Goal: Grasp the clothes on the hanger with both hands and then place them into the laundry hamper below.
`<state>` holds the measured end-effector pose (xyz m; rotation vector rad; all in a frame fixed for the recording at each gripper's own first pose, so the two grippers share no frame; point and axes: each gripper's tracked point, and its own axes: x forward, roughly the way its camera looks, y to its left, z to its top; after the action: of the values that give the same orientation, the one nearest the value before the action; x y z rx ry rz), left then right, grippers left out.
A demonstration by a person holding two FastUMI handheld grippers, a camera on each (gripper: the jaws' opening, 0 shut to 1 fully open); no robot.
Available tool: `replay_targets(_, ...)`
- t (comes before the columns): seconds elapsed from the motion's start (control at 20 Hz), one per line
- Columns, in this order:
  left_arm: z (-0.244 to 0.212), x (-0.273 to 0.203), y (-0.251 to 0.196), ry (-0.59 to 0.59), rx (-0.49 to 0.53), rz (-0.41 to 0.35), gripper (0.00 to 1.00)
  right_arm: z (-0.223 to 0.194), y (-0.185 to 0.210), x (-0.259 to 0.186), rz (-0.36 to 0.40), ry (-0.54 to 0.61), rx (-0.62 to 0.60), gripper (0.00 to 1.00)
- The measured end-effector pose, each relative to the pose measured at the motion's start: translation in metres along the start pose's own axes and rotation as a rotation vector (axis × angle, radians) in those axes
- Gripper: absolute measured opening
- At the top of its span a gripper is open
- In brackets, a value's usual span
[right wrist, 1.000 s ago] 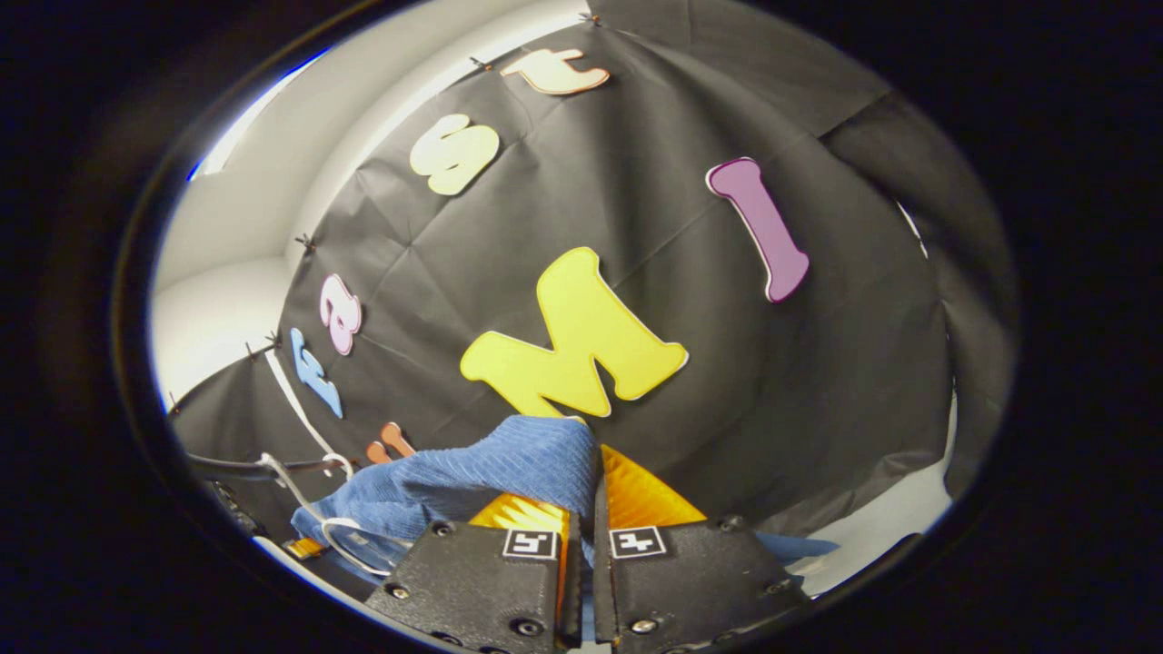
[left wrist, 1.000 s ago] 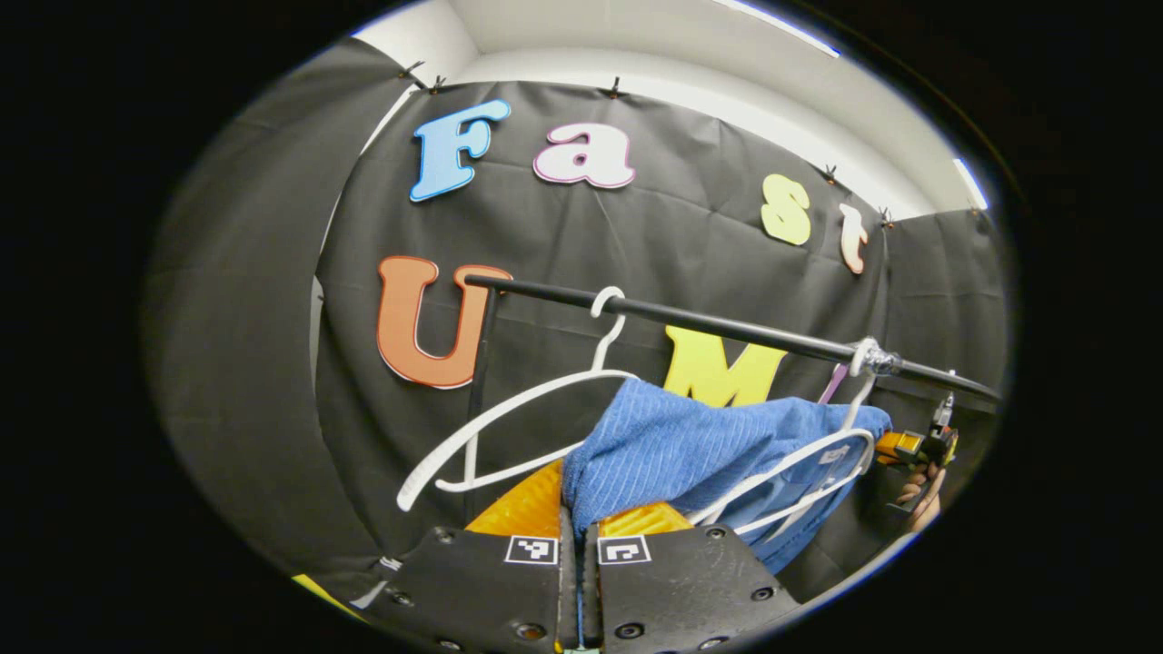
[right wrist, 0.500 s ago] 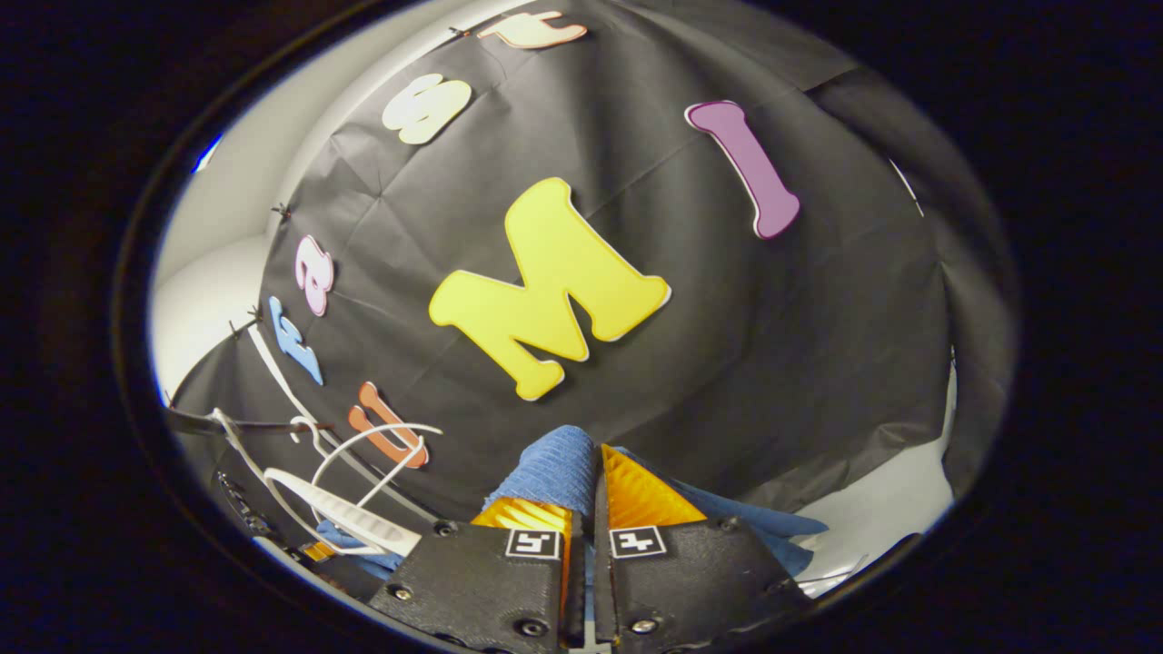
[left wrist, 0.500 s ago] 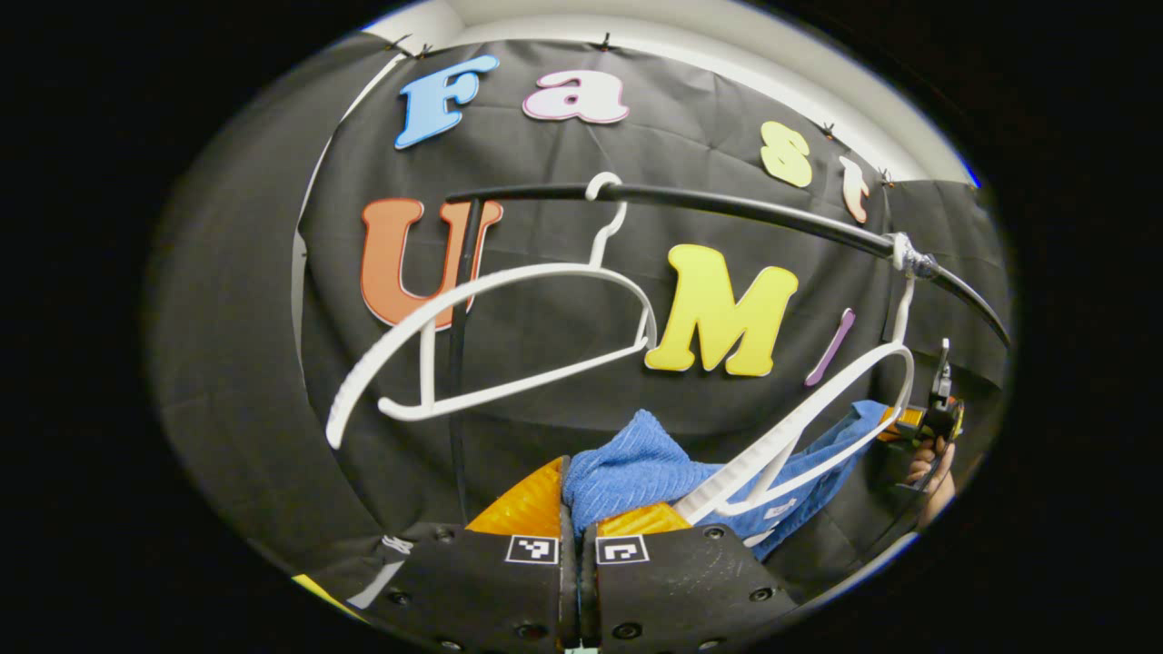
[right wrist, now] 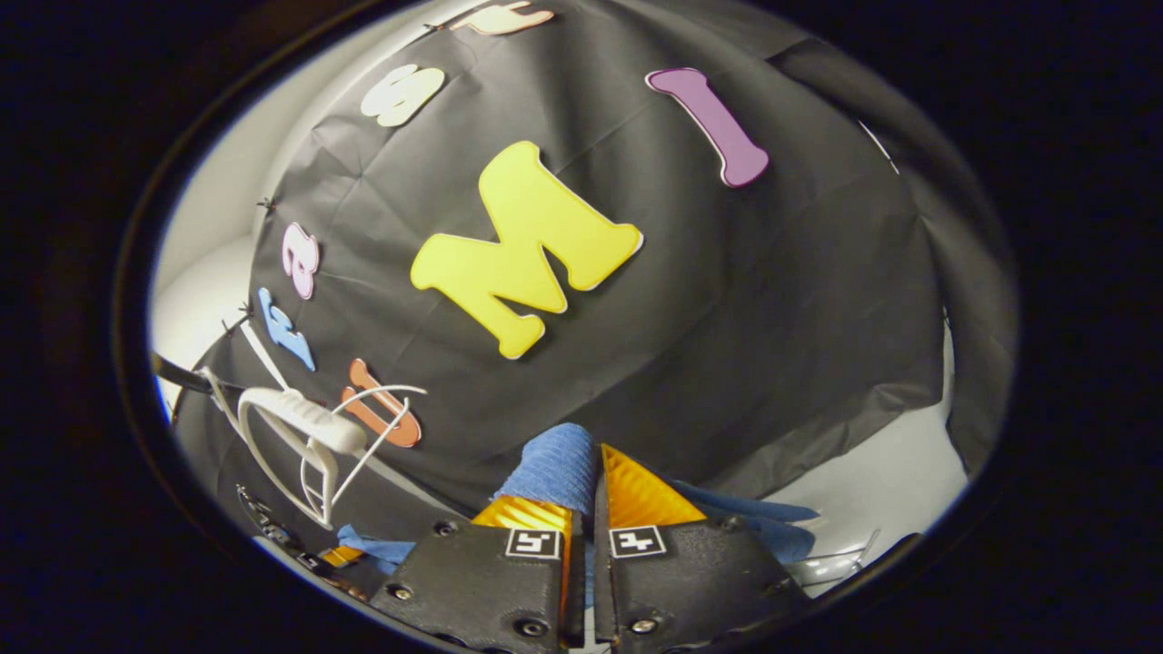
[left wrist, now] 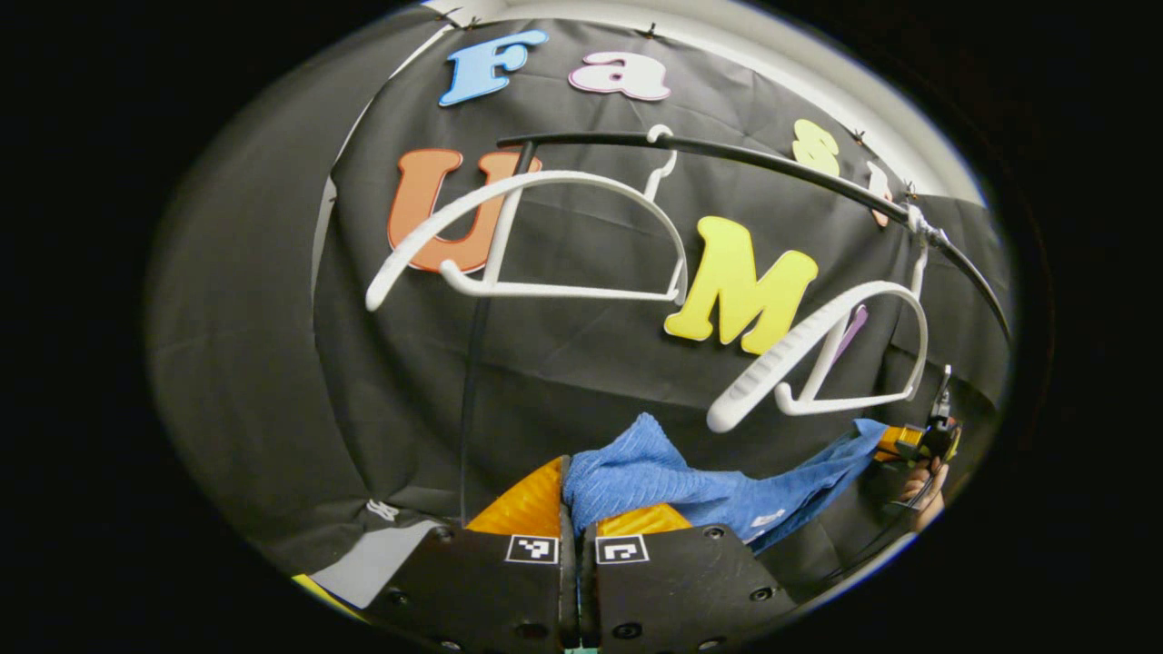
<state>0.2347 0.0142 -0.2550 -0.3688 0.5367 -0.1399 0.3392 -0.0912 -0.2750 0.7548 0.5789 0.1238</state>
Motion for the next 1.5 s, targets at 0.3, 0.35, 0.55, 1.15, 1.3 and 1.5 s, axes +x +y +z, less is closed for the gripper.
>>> replay_targets(0.3,-0.019,-0.035,-0.019,-0.020,-0.011,-0.056,0.01,-0.040,0.006,-0.027,0.044,0.019,0.054,0.07)
replay_targets(0.35,-0.020,-0.039,-0.022,-0.026,-0.008,-0.067,0.01,-0.048,0.007,-0.032,0.048,0.021,0.065,0.07)
replay_targets(0.55,-0.029,-0.065,-0.037,-0.042,0.011,-0.113,0.05,-0.100,0.012,-0.055,0.065,0.054,0.079,0.07)
replay_targets(1.15,-0.048,-0.127,-0.154,-0.031,0.153,-0.399,0.01,-0.199,0.093,-0.143,0.125,0.130,-0.076,0.06)
replay_targets(1.3,-0.045,-0.137,-0.184,-0.037,0.176,-0.489,0.01,-0.199,0.121,-0.161,0.149,0.115,-0.105,0.06)
replay_targets(1.5,-0.041,-0.155,-0.213,-0.031,0.142,-0.611,0.05,-0.207,0.146,-0.186,0.188,0.087,-0.043,0.07)
